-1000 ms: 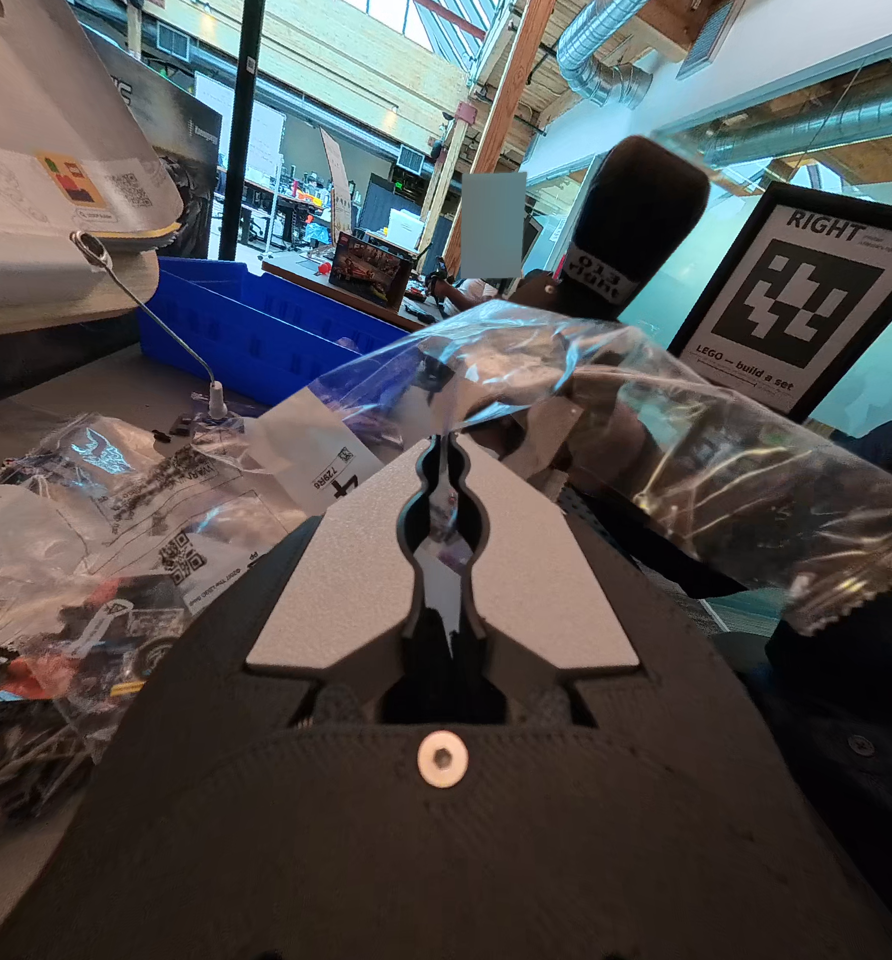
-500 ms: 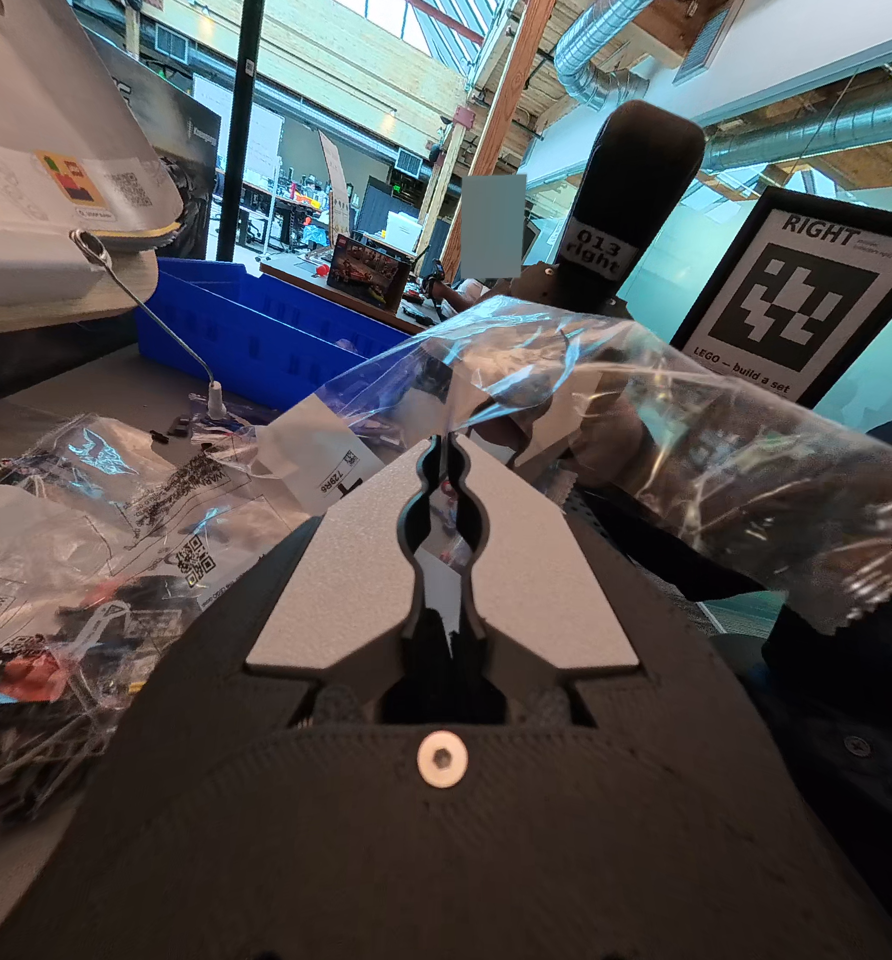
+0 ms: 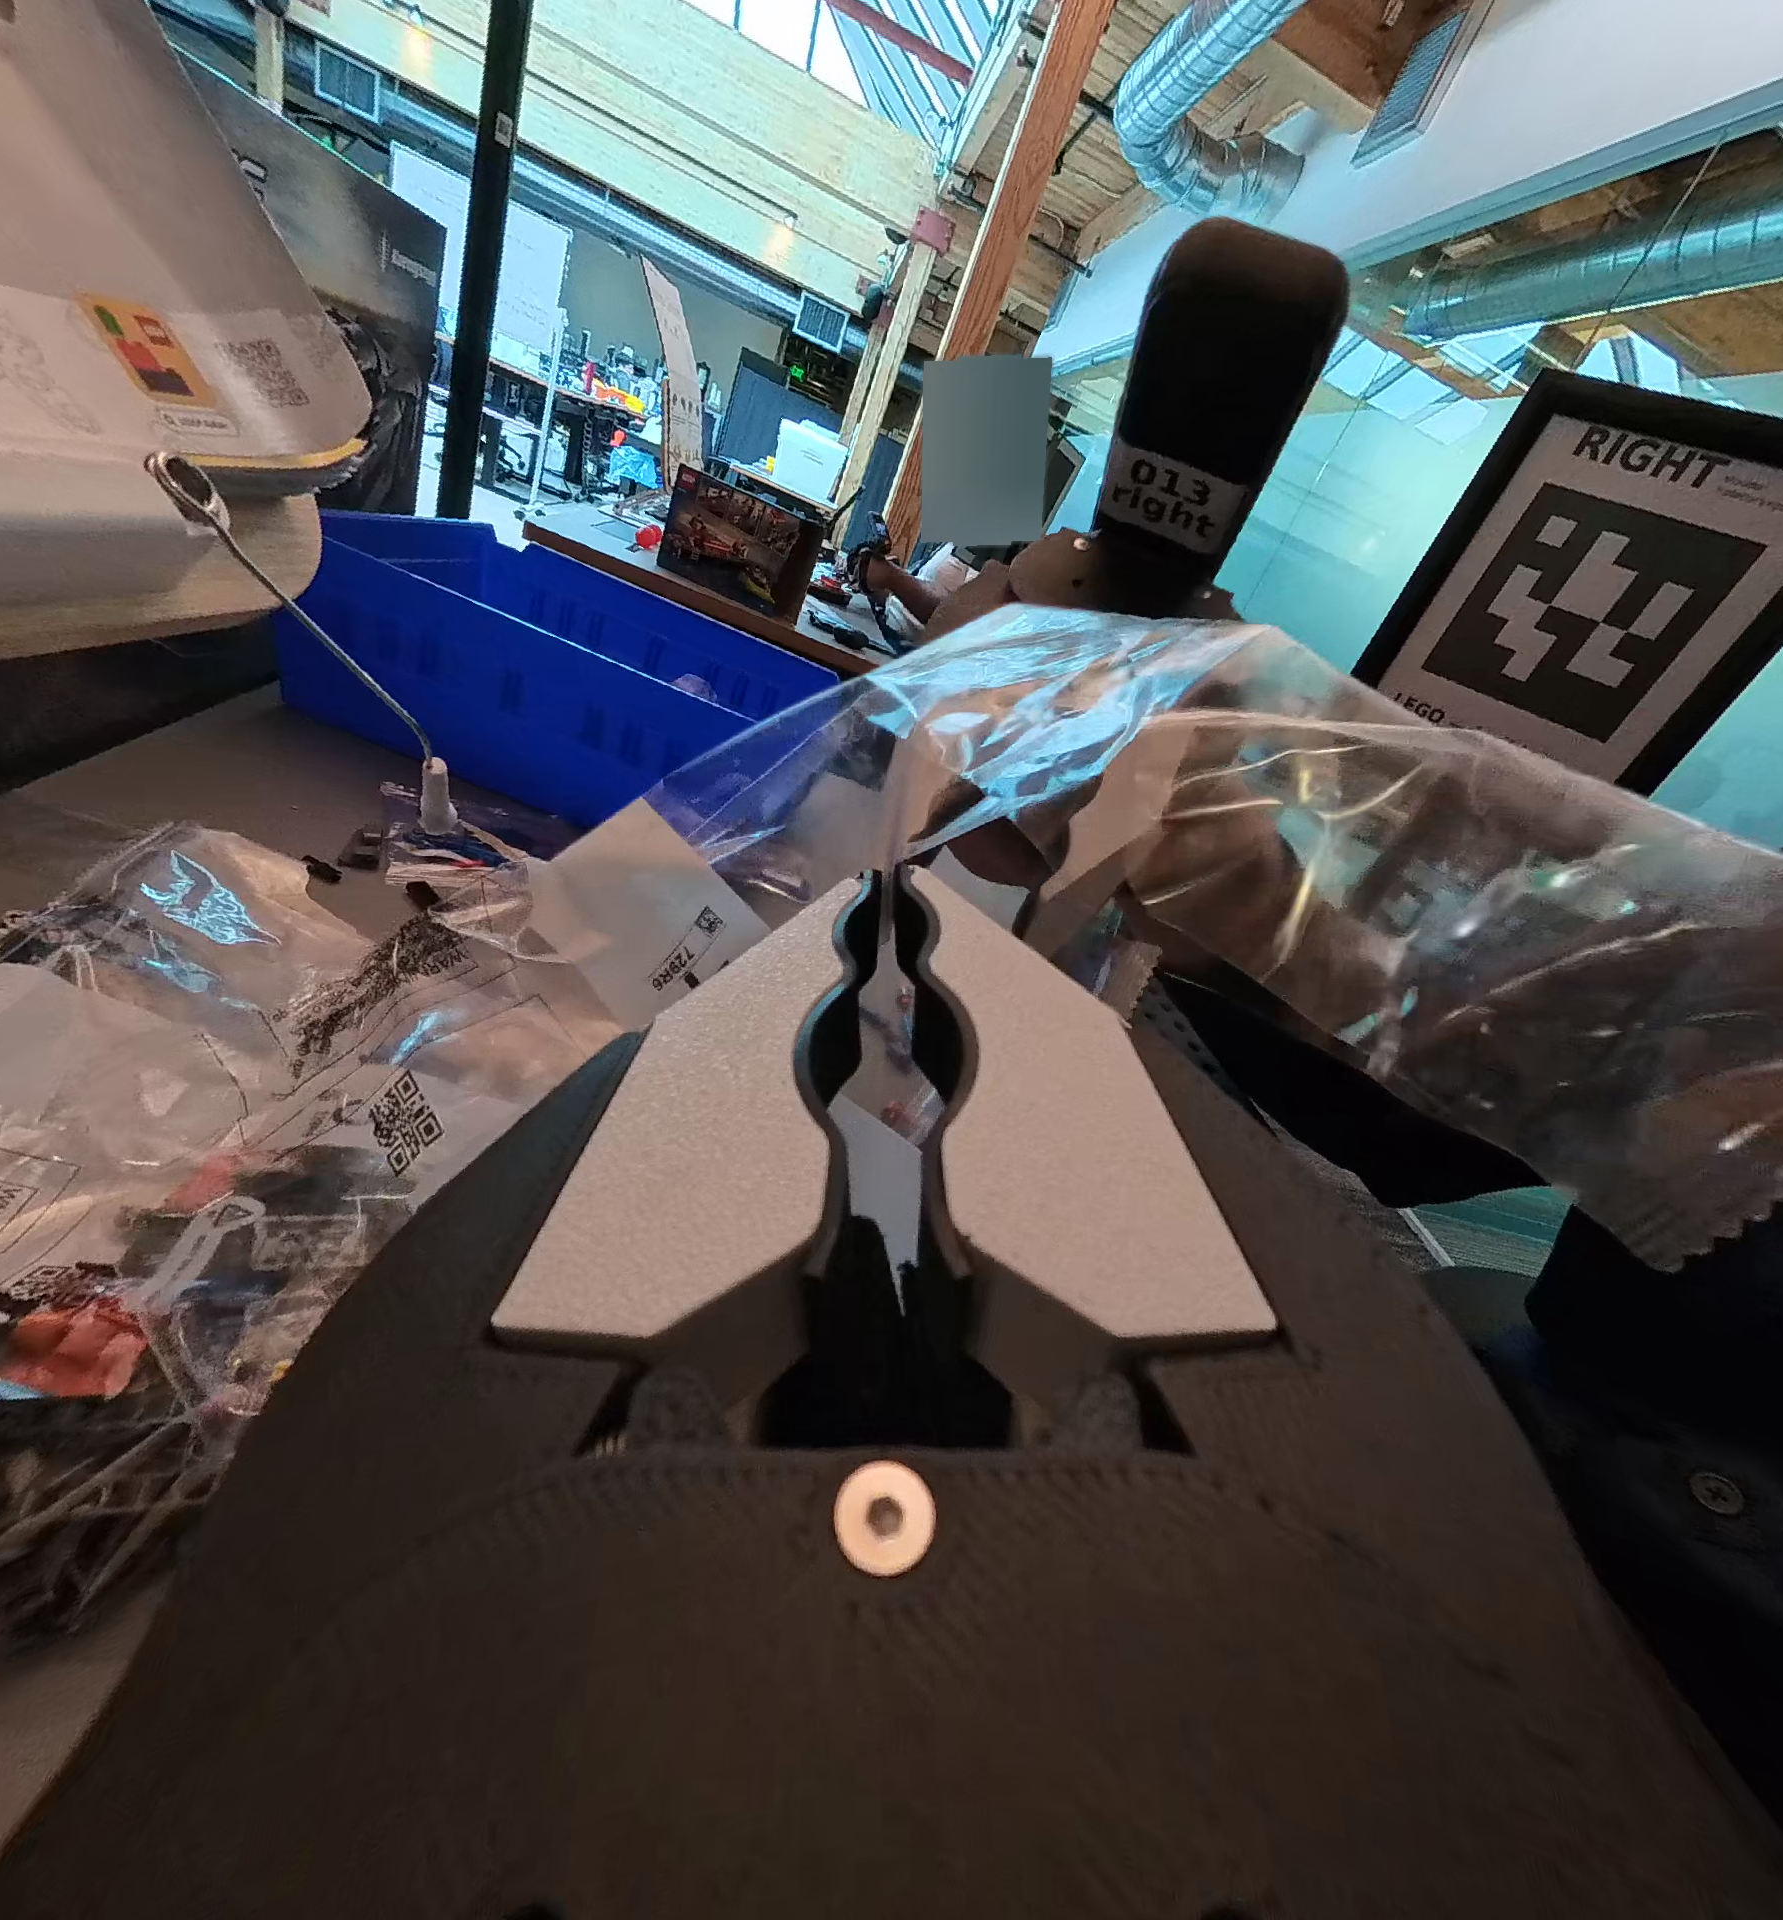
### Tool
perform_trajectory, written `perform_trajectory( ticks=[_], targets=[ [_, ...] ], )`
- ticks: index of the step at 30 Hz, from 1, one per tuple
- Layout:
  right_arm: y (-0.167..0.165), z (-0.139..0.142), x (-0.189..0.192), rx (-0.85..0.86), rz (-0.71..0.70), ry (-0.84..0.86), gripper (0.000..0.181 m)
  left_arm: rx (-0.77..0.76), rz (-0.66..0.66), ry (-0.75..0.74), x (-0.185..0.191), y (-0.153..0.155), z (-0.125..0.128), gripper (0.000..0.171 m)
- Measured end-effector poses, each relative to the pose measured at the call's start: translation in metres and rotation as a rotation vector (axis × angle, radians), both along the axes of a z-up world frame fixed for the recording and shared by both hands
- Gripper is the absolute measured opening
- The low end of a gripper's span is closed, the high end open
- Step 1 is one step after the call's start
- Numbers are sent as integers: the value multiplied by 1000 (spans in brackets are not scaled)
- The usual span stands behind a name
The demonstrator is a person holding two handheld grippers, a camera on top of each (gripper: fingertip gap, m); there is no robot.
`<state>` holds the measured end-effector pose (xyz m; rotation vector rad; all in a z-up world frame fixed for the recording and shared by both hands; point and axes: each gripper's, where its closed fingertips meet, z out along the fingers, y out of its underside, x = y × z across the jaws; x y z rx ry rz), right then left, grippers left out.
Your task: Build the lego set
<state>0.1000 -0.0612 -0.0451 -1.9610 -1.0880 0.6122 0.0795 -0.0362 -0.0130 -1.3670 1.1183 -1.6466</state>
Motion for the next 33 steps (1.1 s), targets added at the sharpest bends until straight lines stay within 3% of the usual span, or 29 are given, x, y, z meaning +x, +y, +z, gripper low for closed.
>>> perform_trajectory(
  ticks=[16,22,26,33],
  targets=[
    [8,-26,-2,-36,-15,-48,30,-1,1,9,2,0,-3,1],
    [3,-23,-11,-34,33,-1,12,-1,-2,10,2,0,-3,1],
    [4,-4,-9,-16,29,115,0,-2,-2,7,1,0,-2,1],
    [25,3,21,9,-113,195,13,-2,2,5,0,1,-2,2]
  ],
)
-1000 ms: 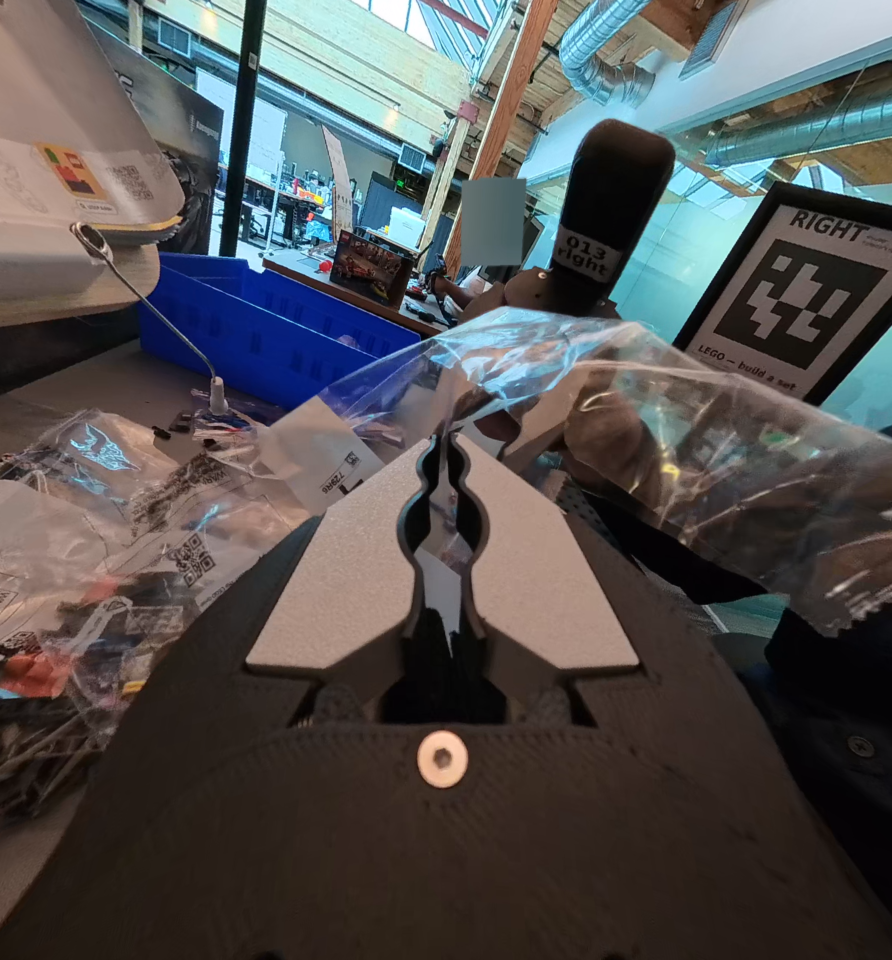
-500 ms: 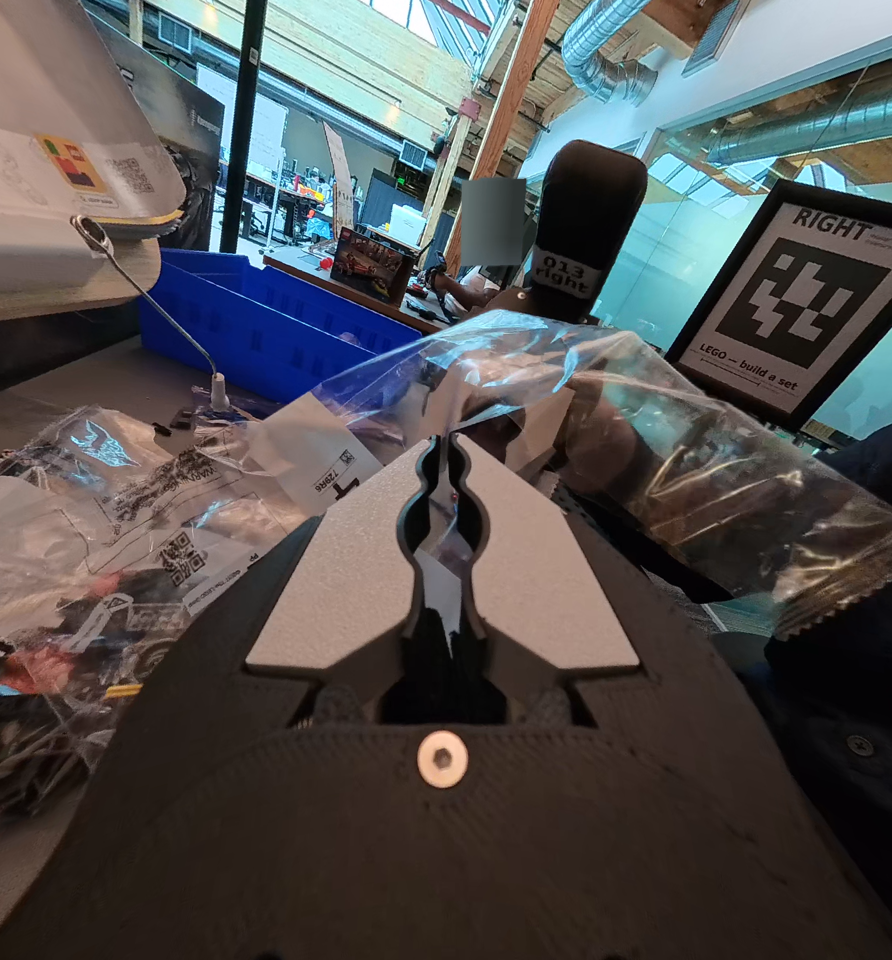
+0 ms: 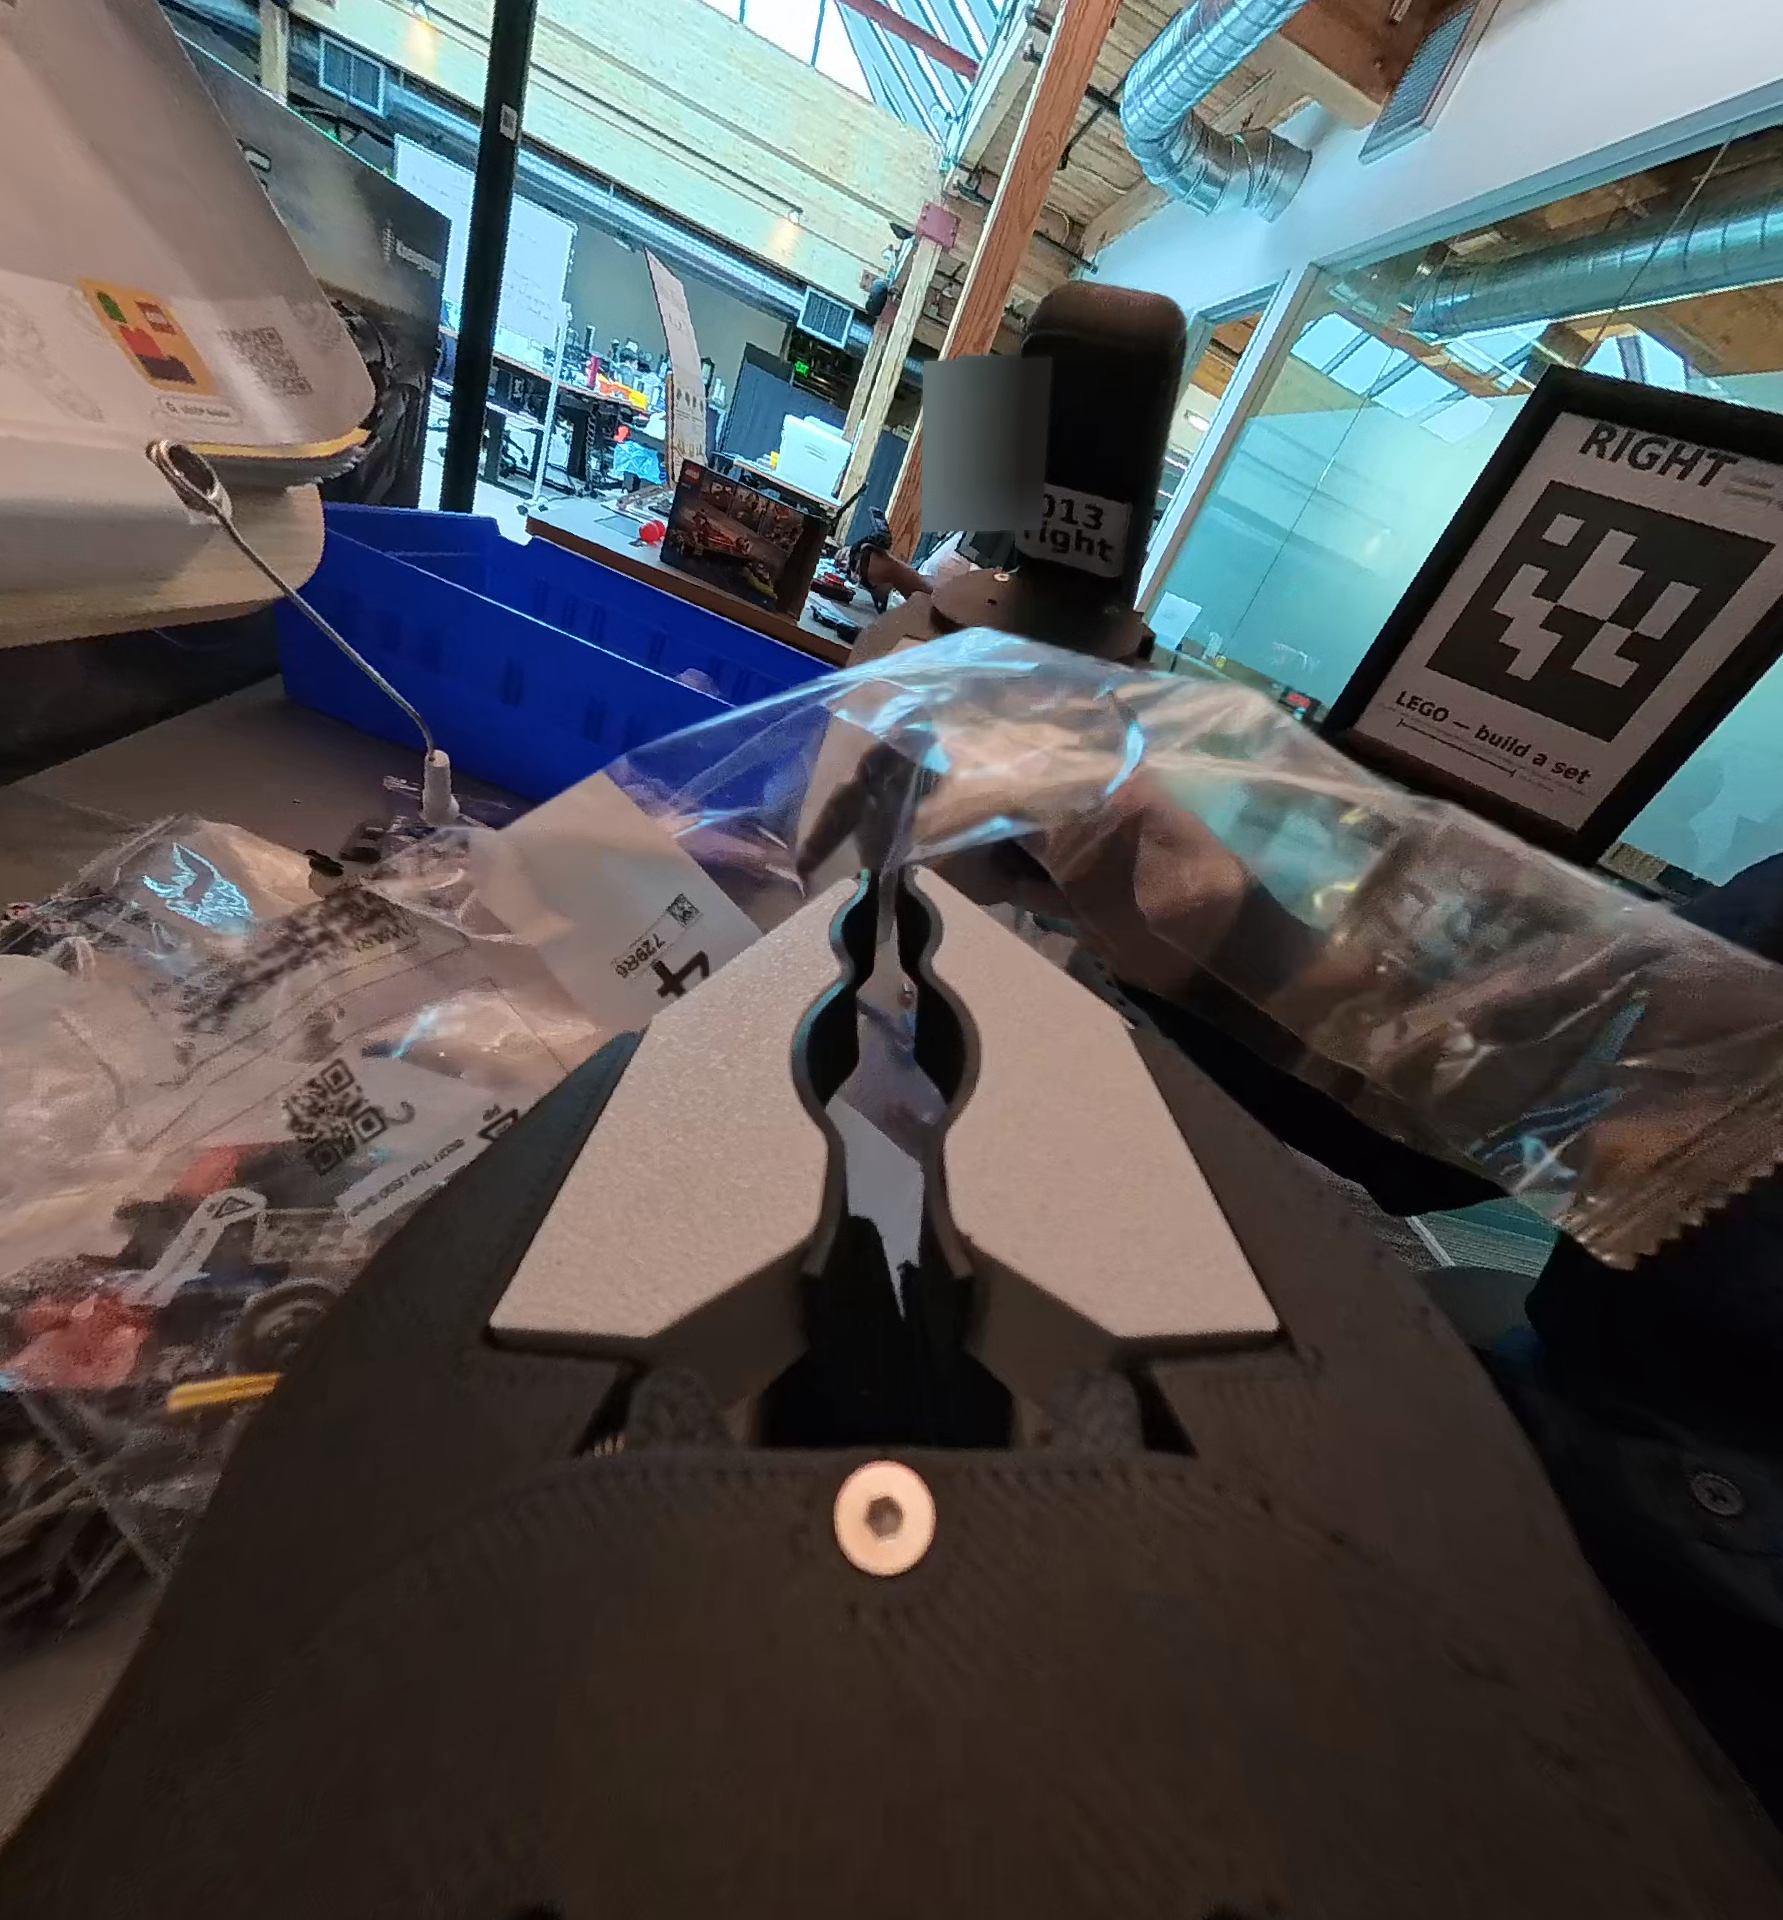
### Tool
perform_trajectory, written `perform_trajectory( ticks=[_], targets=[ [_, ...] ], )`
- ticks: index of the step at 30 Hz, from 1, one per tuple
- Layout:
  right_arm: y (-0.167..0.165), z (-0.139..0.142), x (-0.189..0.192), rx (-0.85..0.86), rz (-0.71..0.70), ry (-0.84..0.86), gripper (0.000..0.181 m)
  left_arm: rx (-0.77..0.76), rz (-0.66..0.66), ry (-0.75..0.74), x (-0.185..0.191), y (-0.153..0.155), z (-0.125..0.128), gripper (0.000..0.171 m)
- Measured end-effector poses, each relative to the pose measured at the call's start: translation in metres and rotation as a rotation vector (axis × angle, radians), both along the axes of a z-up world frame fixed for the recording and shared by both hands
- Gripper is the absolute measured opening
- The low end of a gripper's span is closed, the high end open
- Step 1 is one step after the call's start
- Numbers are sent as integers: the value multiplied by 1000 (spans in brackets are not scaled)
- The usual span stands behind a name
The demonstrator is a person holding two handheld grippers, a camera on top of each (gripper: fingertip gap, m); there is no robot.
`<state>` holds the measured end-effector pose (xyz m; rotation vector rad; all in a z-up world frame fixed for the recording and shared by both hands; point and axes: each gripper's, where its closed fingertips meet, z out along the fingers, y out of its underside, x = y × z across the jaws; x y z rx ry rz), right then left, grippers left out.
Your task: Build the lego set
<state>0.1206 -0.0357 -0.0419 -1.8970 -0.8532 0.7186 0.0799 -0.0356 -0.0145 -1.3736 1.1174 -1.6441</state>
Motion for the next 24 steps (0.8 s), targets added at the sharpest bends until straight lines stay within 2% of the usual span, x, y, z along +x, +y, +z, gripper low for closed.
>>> perform_trajectory(
  ticks=[3,8,13,16,20,24],
  targets=[
    [7,-1,12,10,-45,-10,22,0,2,-1,0,0,0,2],
    [0,-10,6,-61,16,20,39,-3,6,-8,-1,1,1,2],
    [3,-23,-2,-100,23,-2,41,-2,0,-5,0,0,1,2],
    [6,-31,-7,-101,19,-41,31,1,-11,-4,1,-2,0,2],
    [7,-37,-8,-88,31,-76,0,2,-14,-5,1,-3,1,2],
    [5,-29,-8,-91,51,-2,0,3,-4,-8,-1,-1,2,3]
  ],
)
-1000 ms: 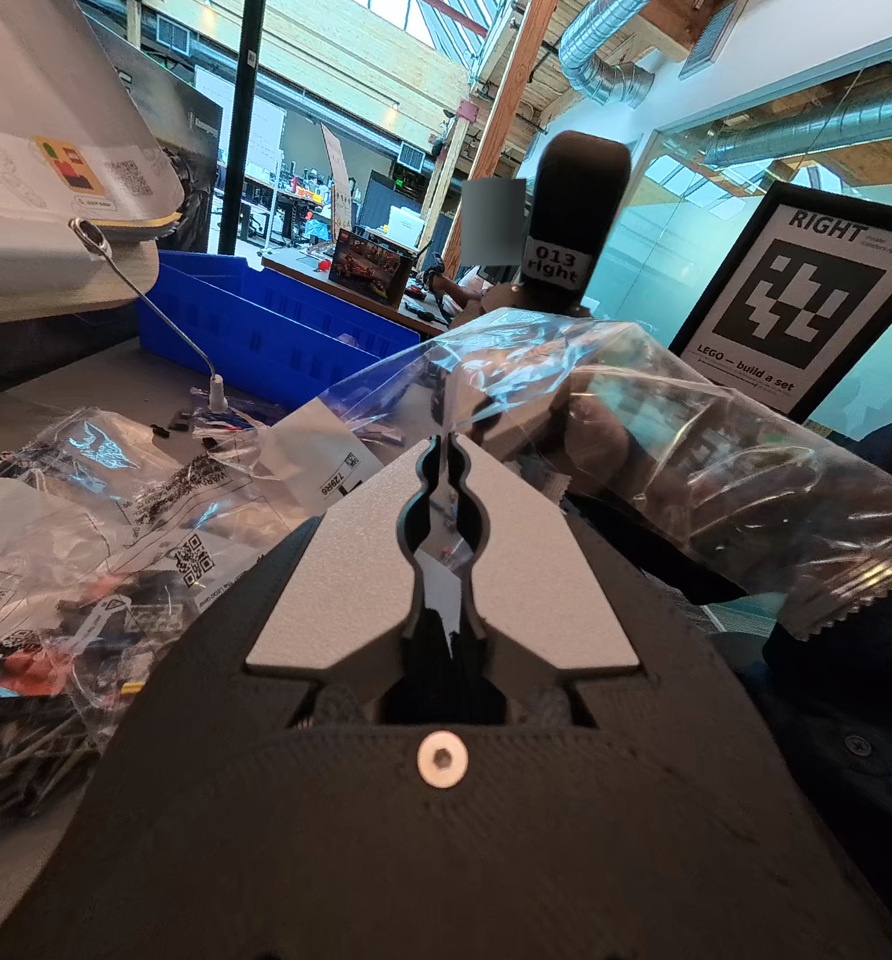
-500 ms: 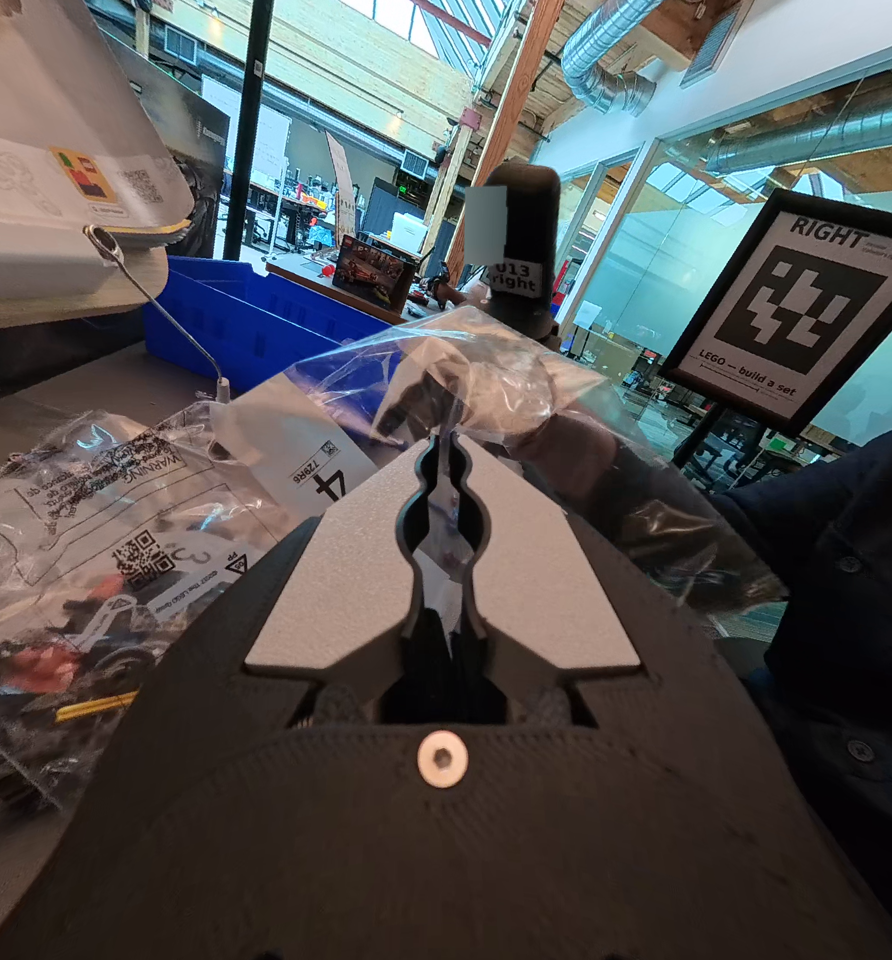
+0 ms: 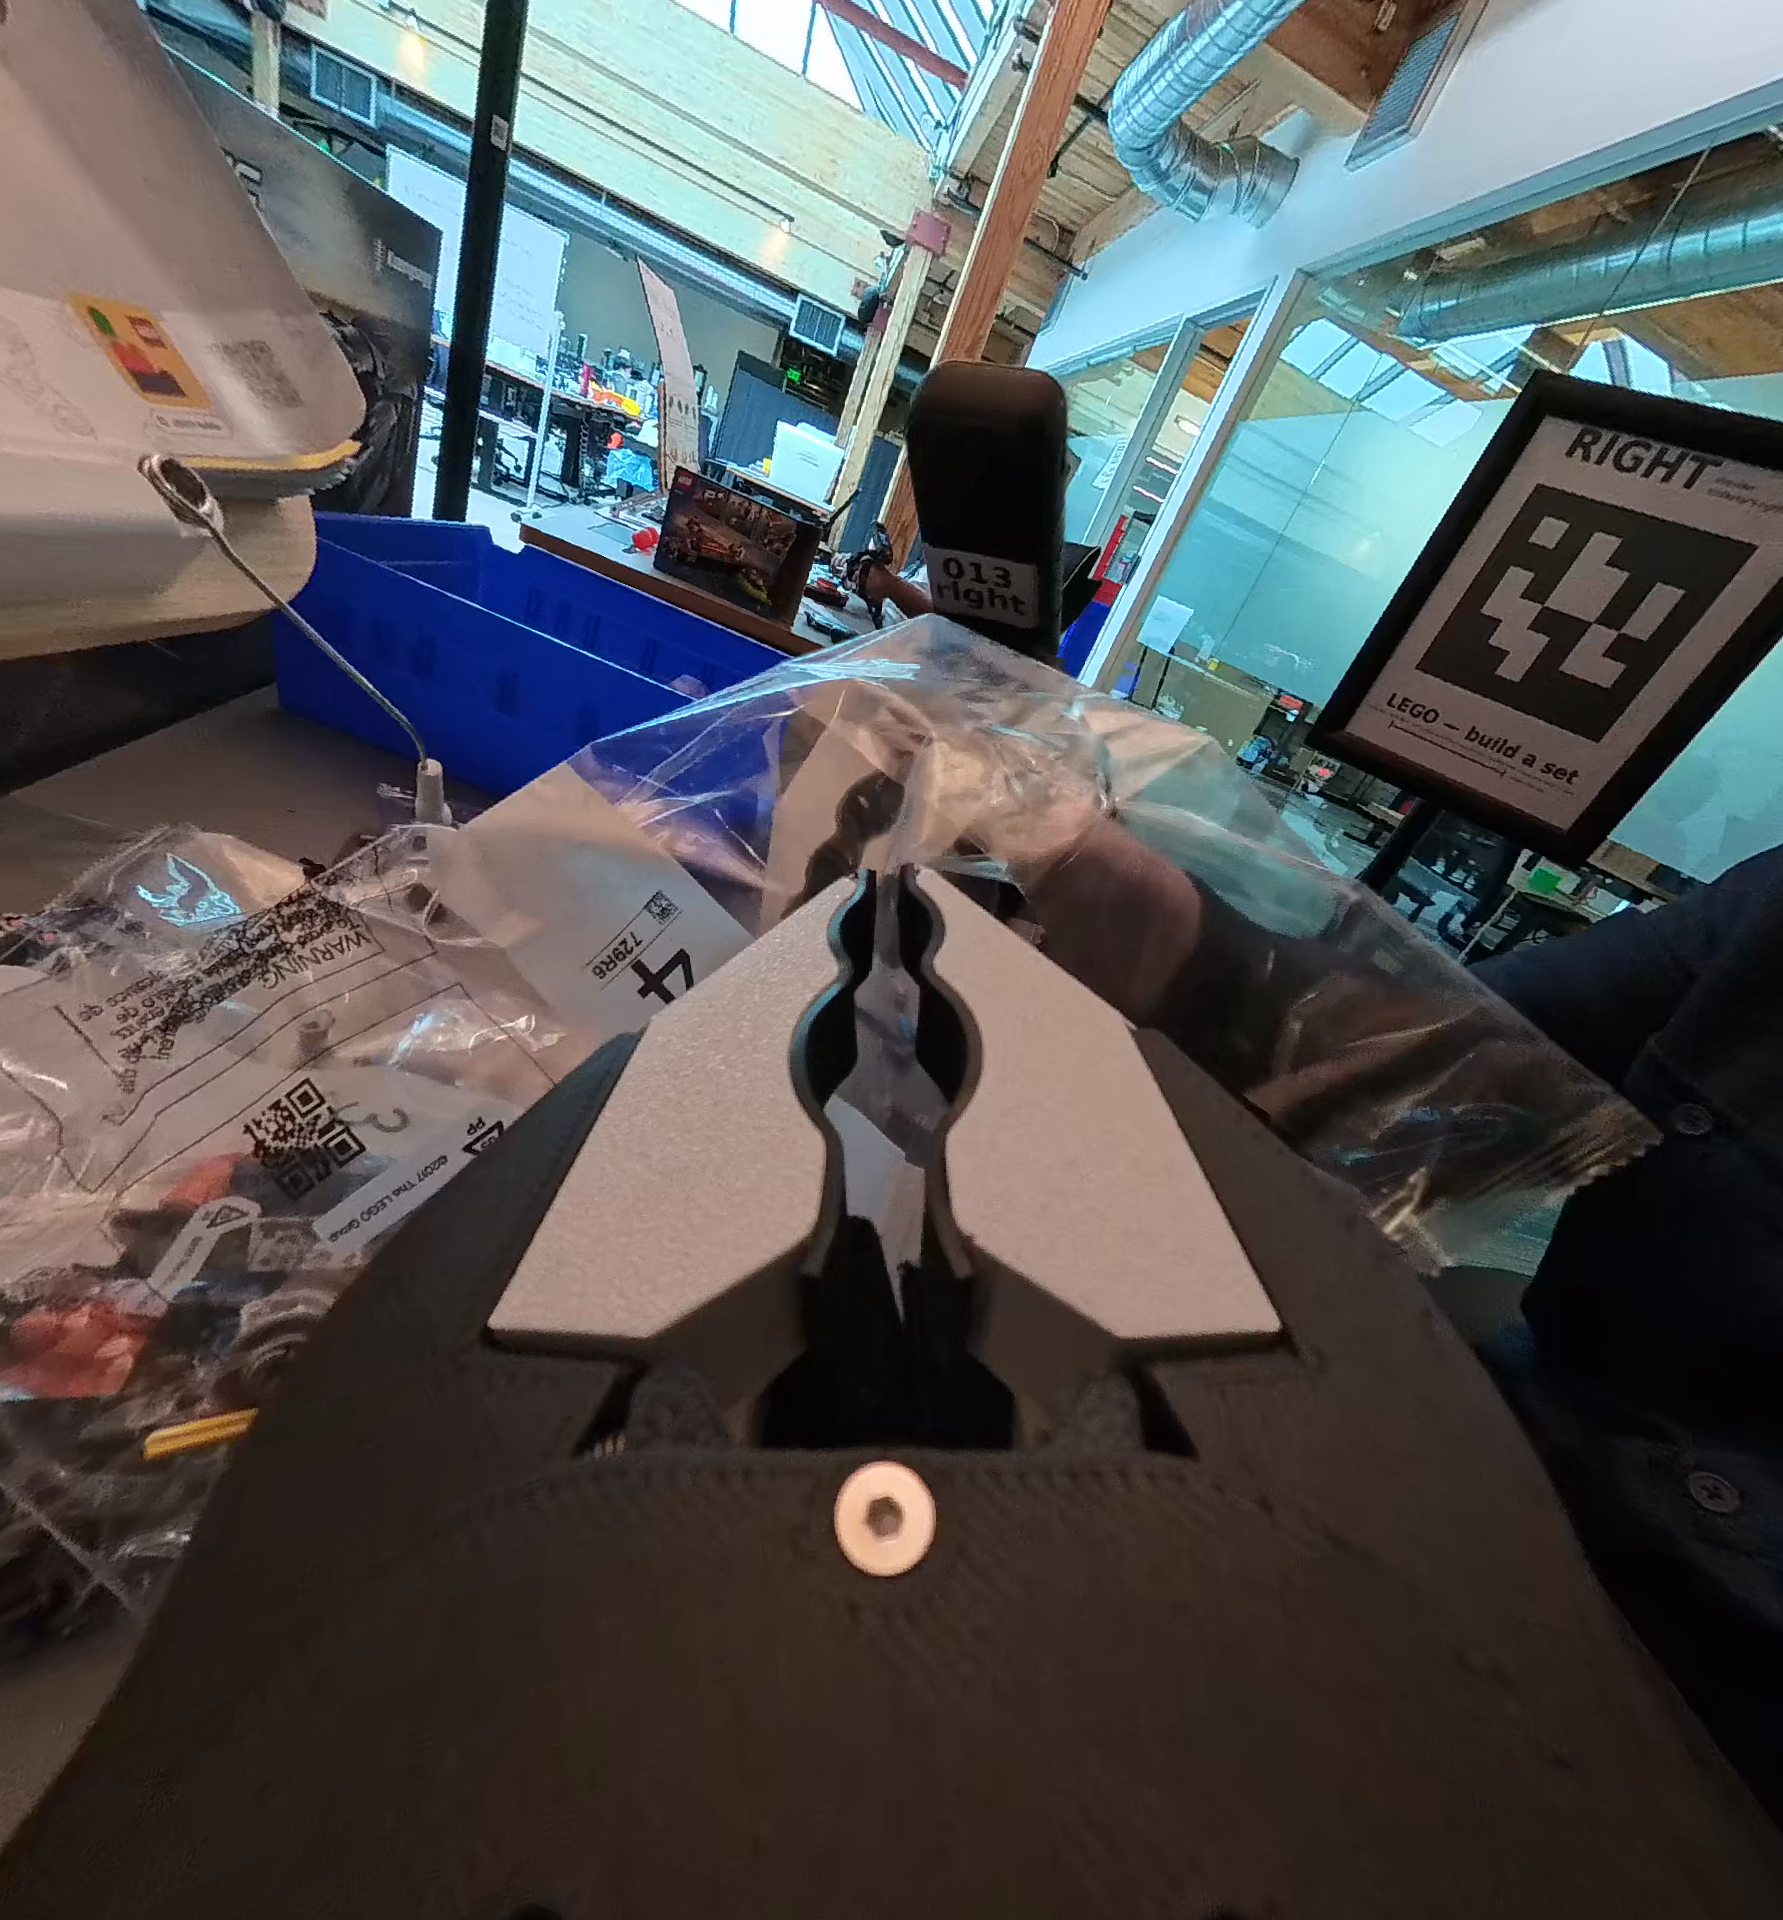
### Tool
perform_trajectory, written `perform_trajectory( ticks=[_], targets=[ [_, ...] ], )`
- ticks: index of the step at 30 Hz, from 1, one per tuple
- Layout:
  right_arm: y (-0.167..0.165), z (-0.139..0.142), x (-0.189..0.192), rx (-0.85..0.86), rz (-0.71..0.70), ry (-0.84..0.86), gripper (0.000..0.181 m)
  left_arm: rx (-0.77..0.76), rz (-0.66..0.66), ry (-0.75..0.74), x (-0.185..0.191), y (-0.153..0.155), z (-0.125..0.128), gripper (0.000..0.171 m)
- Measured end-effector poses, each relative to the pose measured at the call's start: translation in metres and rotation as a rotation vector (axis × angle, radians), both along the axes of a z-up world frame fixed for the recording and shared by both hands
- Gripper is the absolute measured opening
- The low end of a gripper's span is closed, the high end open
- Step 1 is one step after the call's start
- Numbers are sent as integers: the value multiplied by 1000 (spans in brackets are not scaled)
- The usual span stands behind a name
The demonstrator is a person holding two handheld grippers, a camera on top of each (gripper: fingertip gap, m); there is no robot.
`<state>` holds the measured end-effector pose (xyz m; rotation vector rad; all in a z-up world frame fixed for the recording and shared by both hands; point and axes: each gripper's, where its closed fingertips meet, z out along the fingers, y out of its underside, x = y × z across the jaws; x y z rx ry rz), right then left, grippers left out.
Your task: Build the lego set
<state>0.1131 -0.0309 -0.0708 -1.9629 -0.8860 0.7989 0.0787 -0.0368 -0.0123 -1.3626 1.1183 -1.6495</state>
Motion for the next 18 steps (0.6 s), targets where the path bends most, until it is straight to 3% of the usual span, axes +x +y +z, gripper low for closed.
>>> perform_trajectory(
  ticks=[7,11,15,18],
  targets=[
    [5,19,10,52,-60,98,0,-4,19,-25,-9,5,6,3],
    [17,12,14,68,-143,17,40,-4,8,-21,-7,2,5,3],
    [22,7,17,25,-161,40,51,4,-15,-27,-7,-2,6,3],
    [25,16,30,41,-193,92,48,-4,-11,-45,-9,0,8,3]
  ],
)
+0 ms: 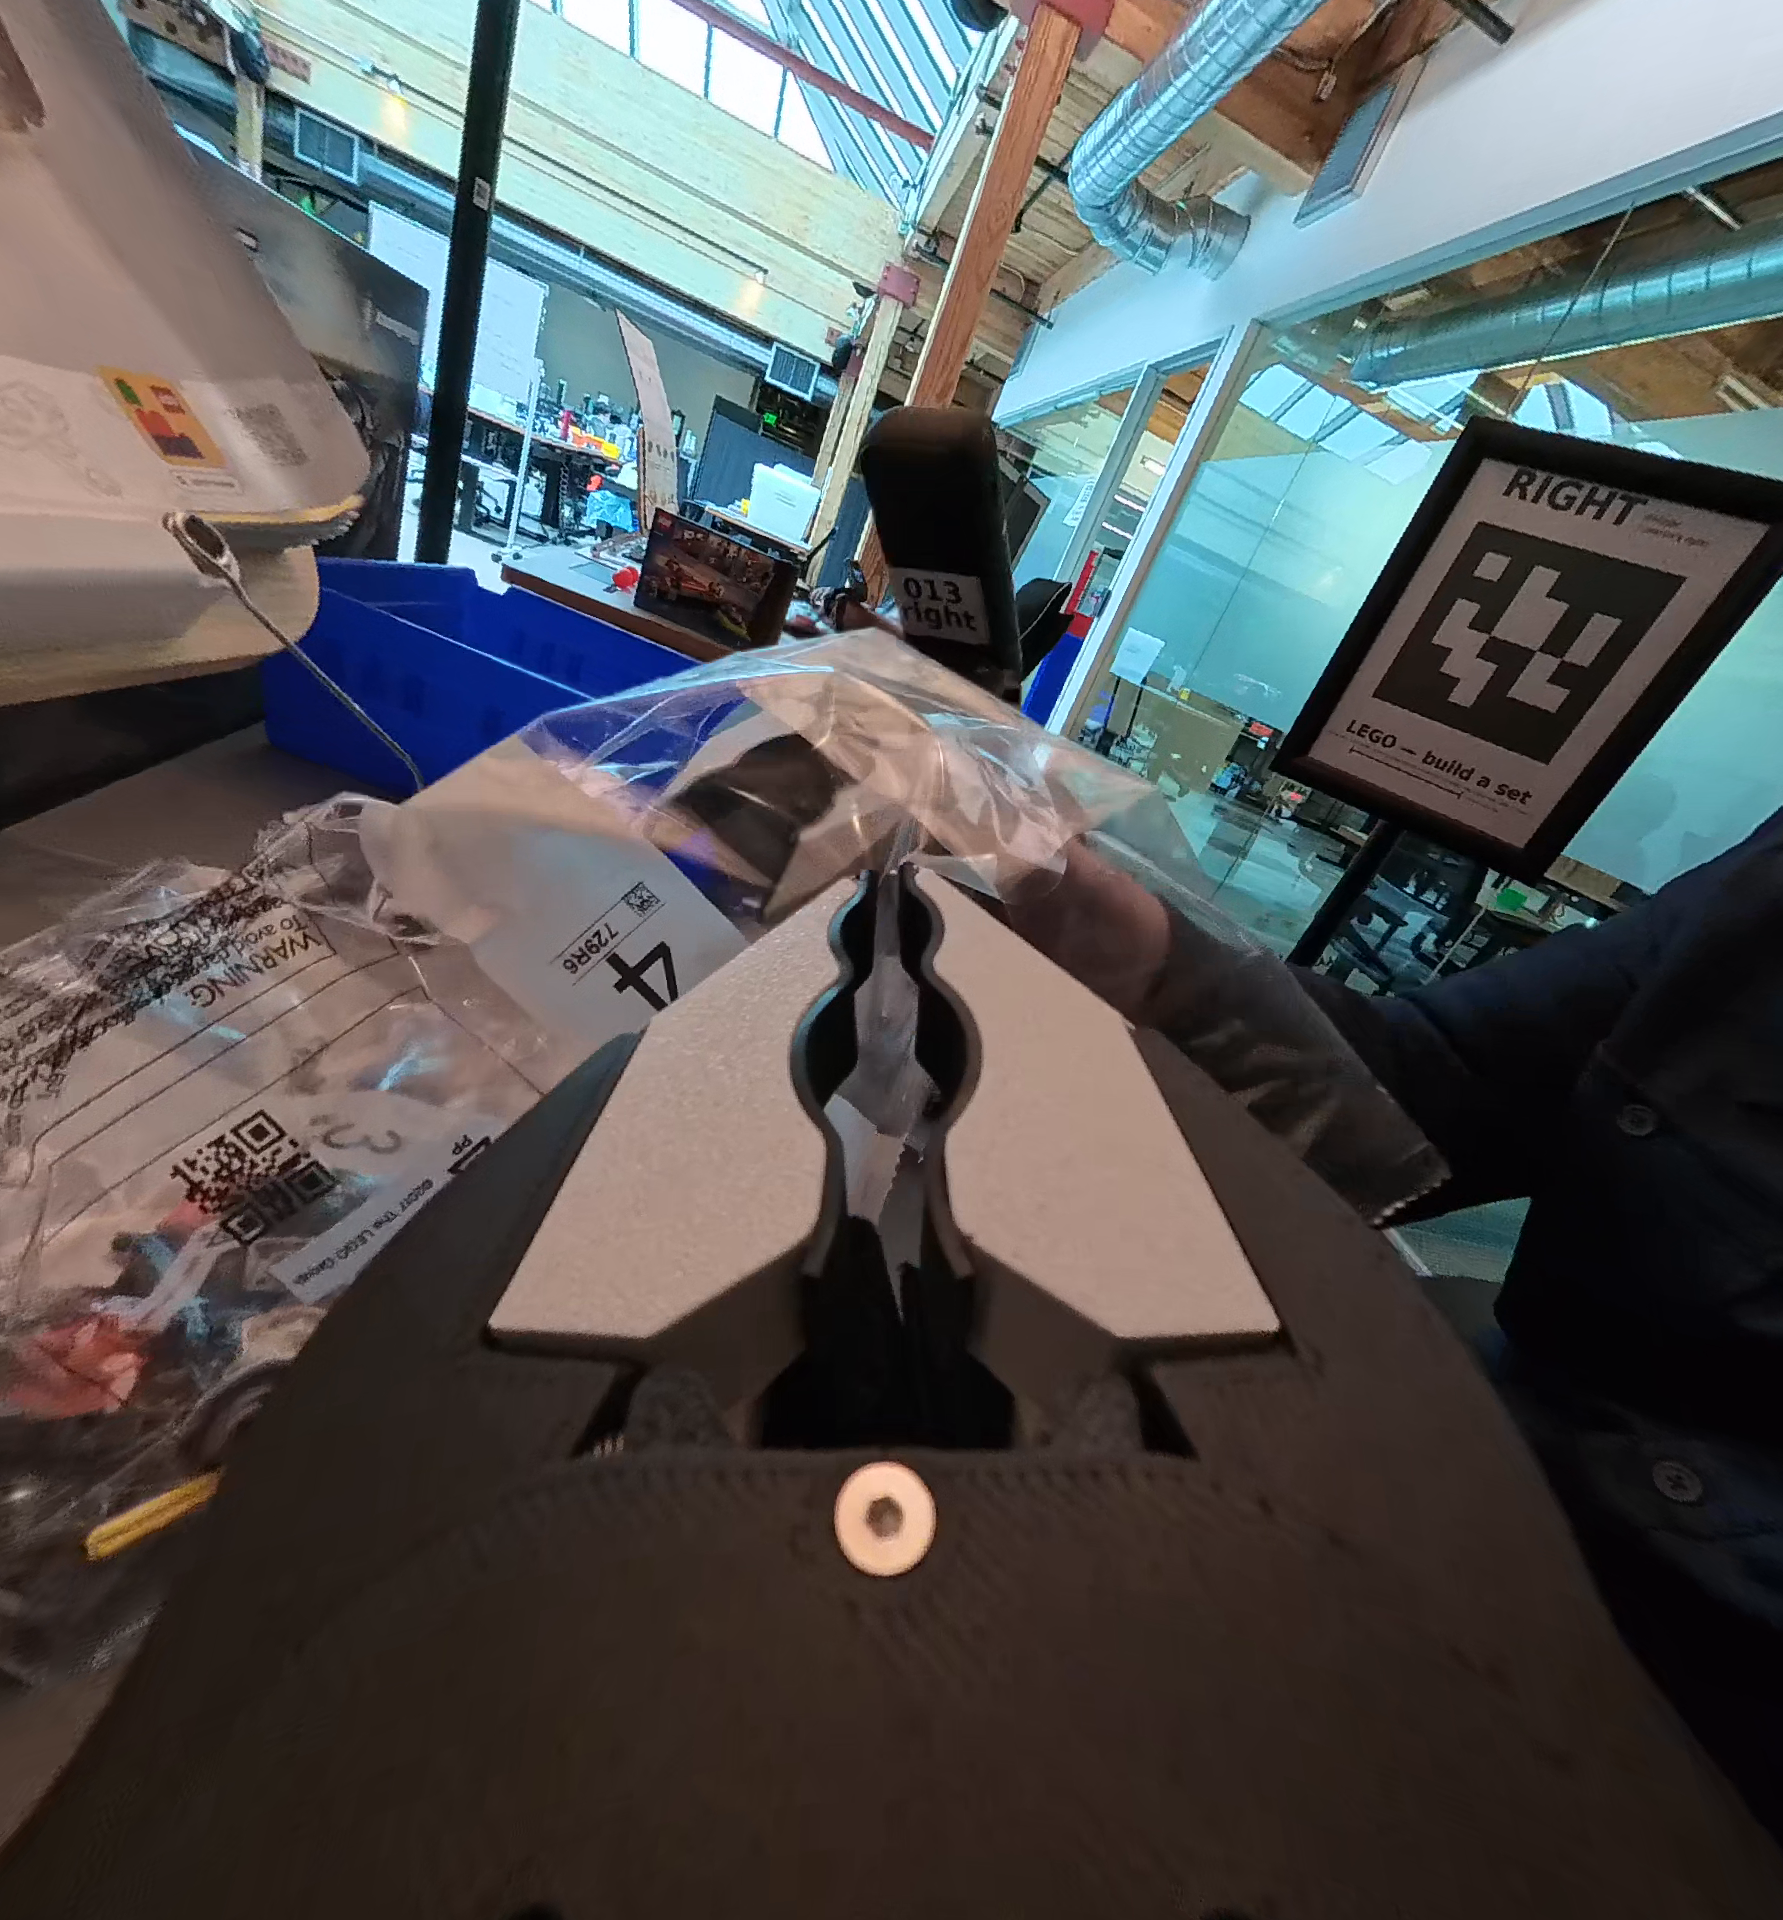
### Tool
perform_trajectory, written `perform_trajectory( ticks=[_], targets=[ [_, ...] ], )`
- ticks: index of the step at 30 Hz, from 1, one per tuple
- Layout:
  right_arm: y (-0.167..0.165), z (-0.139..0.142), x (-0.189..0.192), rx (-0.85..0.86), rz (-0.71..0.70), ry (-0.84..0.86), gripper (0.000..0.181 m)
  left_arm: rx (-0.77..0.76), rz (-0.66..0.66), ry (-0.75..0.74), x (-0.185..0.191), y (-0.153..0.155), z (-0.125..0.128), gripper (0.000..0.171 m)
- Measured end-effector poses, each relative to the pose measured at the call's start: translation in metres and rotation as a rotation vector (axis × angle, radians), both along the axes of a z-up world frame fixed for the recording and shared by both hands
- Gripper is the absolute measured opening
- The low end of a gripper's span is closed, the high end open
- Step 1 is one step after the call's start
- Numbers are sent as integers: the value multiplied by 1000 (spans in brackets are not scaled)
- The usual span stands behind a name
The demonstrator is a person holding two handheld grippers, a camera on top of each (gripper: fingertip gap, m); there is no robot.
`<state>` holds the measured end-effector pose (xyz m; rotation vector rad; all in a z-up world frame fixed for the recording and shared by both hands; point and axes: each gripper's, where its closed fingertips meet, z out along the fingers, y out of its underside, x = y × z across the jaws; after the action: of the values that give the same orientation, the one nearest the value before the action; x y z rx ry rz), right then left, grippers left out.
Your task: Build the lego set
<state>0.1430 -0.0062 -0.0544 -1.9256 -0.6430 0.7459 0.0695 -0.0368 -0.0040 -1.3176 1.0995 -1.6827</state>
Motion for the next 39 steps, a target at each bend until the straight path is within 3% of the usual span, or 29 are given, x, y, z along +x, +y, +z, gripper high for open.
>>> perform_trajectory(
  ticks=[3,8,12,16,17,20,22,39],
  targets=[
    [0,14,12,30,-14,88,49,-14,7,-33,-6,4,5,2],
    [0,11,9,7,-4,119,55,-28,-9,-48,-9,2,7,2],
    [0,12,10,29,-16,96,43,-29,-34,-64,-11,-1,9,2],
    [0,16,14,6,-17,163,52,-38,-38,-80,-14,0,11,0],
    [0,15,13,5,-15,161,50,-41,-40,-83,-14,0,11,0],
    [-10,10,1,-11,72,144,10,-40,-39,-72,-13,0,9,0],
    [-16,11,-6,-9,120,155,0,-41,-39,-73,-13,0,9,0],
    [-40,33,-11,26,213,196,0,-45,109,-89,-32,28,12,0]
  ],
)
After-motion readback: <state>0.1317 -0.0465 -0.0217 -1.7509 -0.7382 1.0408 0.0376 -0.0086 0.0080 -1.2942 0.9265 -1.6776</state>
